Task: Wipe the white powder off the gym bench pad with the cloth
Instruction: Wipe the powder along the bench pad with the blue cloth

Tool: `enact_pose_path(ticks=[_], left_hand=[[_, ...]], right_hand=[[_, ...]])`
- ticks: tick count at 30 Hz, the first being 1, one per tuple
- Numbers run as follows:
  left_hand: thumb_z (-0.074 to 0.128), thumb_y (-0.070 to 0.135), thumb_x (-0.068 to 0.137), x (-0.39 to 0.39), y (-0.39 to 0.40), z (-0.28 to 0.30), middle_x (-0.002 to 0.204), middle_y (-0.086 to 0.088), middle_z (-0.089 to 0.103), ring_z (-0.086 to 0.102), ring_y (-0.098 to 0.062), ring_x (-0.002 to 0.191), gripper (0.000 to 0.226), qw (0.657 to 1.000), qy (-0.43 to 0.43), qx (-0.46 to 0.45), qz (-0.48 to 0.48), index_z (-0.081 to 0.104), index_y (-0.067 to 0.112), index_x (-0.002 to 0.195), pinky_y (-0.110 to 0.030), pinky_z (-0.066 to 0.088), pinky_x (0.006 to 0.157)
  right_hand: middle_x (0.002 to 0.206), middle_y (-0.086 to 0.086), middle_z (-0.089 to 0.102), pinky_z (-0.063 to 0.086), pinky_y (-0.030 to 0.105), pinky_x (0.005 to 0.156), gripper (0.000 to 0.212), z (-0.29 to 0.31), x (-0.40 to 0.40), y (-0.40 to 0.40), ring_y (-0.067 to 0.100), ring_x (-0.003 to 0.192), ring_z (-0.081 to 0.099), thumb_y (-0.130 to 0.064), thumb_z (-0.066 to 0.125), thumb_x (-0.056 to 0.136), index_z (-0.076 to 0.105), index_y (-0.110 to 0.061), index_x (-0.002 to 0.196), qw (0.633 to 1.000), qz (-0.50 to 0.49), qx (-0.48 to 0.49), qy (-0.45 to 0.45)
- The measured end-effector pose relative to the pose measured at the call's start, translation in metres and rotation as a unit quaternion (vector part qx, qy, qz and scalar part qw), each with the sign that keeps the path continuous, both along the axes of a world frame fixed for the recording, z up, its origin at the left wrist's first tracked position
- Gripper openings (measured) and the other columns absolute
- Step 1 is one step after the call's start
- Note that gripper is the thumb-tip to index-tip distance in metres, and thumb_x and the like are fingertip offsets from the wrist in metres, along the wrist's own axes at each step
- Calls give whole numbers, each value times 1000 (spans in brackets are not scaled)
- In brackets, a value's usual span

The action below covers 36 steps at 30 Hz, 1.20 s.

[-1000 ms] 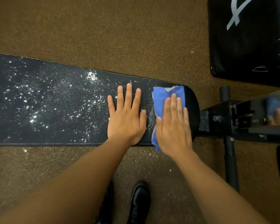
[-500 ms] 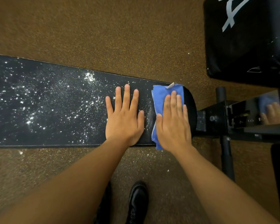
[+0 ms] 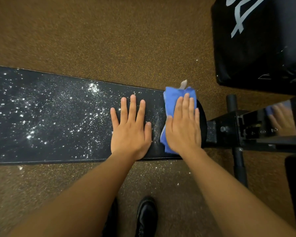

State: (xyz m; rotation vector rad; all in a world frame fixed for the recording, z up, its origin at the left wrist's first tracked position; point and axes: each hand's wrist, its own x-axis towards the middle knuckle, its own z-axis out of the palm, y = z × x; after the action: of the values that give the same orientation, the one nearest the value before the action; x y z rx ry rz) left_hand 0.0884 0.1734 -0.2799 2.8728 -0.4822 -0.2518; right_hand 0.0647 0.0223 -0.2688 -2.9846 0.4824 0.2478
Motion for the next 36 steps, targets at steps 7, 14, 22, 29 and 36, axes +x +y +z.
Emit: enact_pose_path(ticks=[7, 14, 22, 29, 36], left_hand=[[10, 47, 97, 1, 0, -1, 164, -7, -9, -17, -27, 149, 65, 1000, 3, 5, -1, -2, 21, 156, -55, -10, 118], [12, 47, 97, 0, 0, -1, 165, -7, -5, -14, -28, 150, 66, 1000, 1, 5, 0, 1, 20, 156, -56, -8, 118], [6, 47, 96, 2, 2, 2, 164, -5, -13, -21, -25, 148, 65, 1000, 21, 9, -4, -6, 22, 155, -53, -13, 117], [13, 50, 97, 10, 39, 14, 164, -1, -8, -15, -20, 150, 67, 999, 1, -36, -19, 3, 22, 156, -48, -7, 120], [12, 51, 97, 23, 74, 8, 164, -2, -8, -16, -23, 149, 67, 1000, 3, -1, -14, 2, 23, 157, -53, -7, 119]], right_hand=[[163, 18, 1, 7, 48, 122, 67, 1, -26, 24, 30, 151, -1, -34, 16, 97, 7, -1, 154, 997, 73, -3, -16], [163, 16, -6, 0, 45, 122, 68, 1, 12, -3, 29, 150, -9, -33, 21, 97, -1, -3, 154, 1000, -3, -5, 5], [163, 16, 6, 9, 47, 121, 66, 0, -24, 23, 28, 151, 4, -33, 14, 95, 11, -2, 154, 994, 103, 18, -23], [164, 14, 1, 3, 44, 121, 71, -3, -17, 27, 26, 151, -2, -37, 10, 91, 7, -5, 155, 997, 73, 7, -22], [164, 13, -4, 1, 47, 122, 68, -2, 7, 38, 30, 151, -6, -33, 32, 98, 3, -11, 156, 999, 8, 36, -20]])
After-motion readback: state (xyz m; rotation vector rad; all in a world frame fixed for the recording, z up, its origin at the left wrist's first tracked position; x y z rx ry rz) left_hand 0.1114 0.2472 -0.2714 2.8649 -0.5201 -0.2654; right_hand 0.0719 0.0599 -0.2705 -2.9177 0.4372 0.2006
